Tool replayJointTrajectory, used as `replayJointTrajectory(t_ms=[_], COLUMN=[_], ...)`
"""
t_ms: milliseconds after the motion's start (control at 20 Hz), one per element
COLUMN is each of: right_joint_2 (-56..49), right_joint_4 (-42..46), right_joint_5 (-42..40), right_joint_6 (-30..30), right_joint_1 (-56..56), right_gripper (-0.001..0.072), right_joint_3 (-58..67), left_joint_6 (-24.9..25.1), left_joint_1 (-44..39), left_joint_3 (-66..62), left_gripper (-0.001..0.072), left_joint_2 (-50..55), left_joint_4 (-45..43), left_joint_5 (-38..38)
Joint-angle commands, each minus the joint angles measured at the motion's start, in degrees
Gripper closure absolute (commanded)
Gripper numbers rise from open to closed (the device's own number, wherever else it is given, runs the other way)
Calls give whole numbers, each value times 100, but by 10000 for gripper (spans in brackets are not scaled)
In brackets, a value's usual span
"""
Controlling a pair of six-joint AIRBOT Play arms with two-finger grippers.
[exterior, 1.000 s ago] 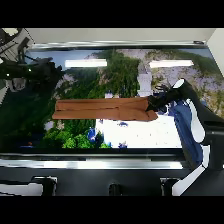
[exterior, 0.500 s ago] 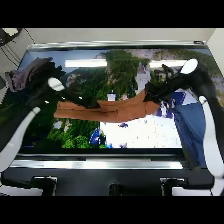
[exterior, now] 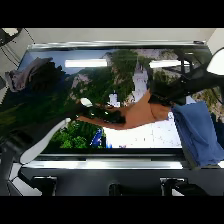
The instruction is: Fold the shirts.
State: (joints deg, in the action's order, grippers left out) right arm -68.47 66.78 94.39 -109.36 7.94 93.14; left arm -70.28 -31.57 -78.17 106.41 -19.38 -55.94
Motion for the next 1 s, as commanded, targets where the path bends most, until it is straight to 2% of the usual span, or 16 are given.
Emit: replayJointTrajectory(t_ms=[0,100,150,250,350,450,700,900,950], right_joint_2=[295,199,94,-216,-616,-1058,-2282,-3311,-3528], right_joint_4=[153,188,133,-308,-940,-1537,-2315,-3298,-3460], right_joint_5=[184,63,-46,-385,-898,-1434,-2806,-3821,-3908], right_joint_6=[-254,-251,-247,-111,35,184,278,372,369], right_joint_1=[42,44,59,59,59,157,1163,1718,1823], right_gripper=[668,668,669,669,669,669,668,666,610], right_joint_3=[4,4,2,2,4,4,4,4,4], left_joint_6=[411,890,988,953,667,457,428,428,431], left_joint_1=[-557,-514,-378,72,697,1447,3187,3873,3917], left_joint_3=[11,13,15,15,15,15,15,17,17], left_gripper=[681,685,686,686,686,685,684,683,683], left_joint_2=[323,258,96,-426,-1141,-1884,-3370,-4076,-4164], left_joint_4=[1416,1609,1419,468,-837,-1687,-1932,-1932,-1941], left_joint_5=[439,448,461,435,417,334,-57,-446,-511])
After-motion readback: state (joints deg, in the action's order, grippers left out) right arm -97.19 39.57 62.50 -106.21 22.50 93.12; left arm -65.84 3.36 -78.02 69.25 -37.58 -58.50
